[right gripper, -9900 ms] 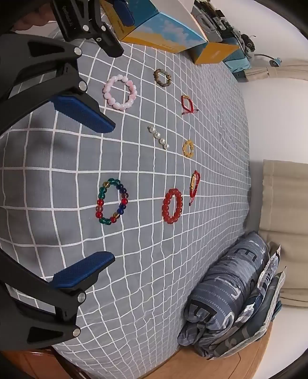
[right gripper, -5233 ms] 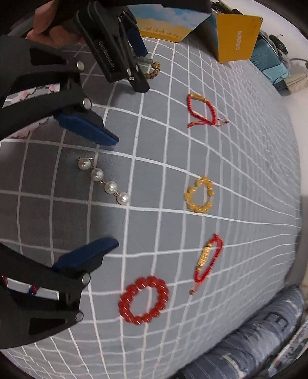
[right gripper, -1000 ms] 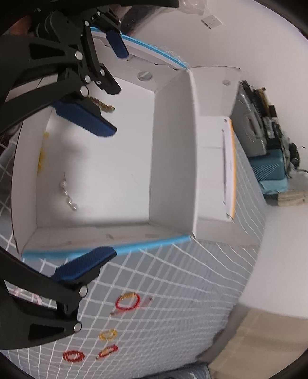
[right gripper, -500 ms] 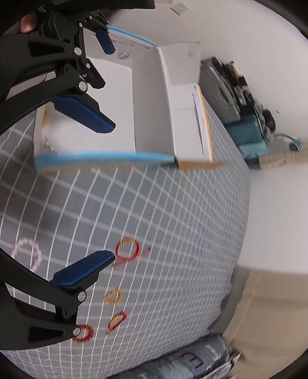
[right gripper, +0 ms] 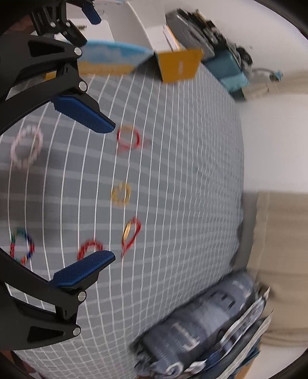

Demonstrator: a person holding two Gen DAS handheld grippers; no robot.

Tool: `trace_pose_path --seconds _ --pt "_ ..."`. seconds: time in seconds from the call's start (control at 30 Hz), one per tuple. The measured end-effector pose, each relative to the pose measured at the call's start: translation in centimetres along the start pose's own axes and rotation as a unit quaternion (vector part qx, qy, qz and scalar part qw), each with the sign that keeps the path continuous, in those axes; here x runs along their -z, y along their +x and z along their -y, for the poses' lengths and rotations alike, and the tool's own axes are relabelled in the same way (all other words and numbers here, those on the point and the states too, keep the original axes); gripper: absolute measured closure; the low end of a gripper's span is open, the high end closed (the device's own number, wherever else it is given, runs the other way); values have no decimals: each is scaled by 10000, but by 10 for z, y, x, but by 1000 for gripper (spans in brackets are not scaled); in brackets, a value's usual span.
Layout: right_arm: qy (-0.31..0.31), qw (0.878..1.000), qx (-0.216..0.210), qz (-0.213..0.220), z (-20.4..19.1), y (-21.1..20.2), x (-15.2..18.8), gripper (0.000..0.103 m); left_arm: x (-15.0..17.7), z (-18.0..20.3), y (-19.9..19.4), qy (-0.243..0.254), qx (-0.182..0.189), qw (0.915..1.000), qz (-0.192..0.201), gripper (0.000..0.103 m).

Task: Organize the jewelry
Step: 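Withdraw both tools from the box back toward the bed, then grasp the pink beaded bracelet with left tool while right tool grasps red beaded bracelet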

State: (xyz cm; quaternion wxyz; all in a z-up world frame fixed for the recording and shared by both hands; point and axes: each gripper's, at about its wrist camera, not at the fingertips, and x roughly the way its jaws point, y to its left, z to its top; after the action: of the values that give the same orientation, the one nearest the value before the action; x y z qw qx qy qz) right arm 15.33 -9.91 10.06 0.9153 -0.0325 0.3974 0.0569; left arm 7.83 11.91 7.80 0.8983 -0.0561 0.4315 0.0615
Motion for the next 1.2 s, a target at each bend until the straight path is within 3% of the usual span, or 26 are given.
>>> trace_pose_path --seconds 0.17,0.37,0.63,1.0,1.07,1.13,1.2 --pt "298 9992 118 -224 59 25 6 8 11 57 22 366 270 9989 -85 7" --pt "396 9972 208 -592 98 61 14 8 35 108 65 748 487 9950 -442 7" --pt "632 9920 244 -1061 129 124 34 19 63 109 113 765 342 9931 -815 7" --pt "964 9842 150 -1478 151 167 55 27 93 100 122 880 427 9904 -976 8" --pt "999 9828 206 -1542 153 171 55 33 96 100 123 891 414 9904 -970 9" --pt "1053 9811 235 -1606 154 174 57 35 97 100 122 881 412 9906 -965 17" --pt "1013 9810 303 -1626 153 175 58 40 98 102 119 938 484 9895 -986 32"
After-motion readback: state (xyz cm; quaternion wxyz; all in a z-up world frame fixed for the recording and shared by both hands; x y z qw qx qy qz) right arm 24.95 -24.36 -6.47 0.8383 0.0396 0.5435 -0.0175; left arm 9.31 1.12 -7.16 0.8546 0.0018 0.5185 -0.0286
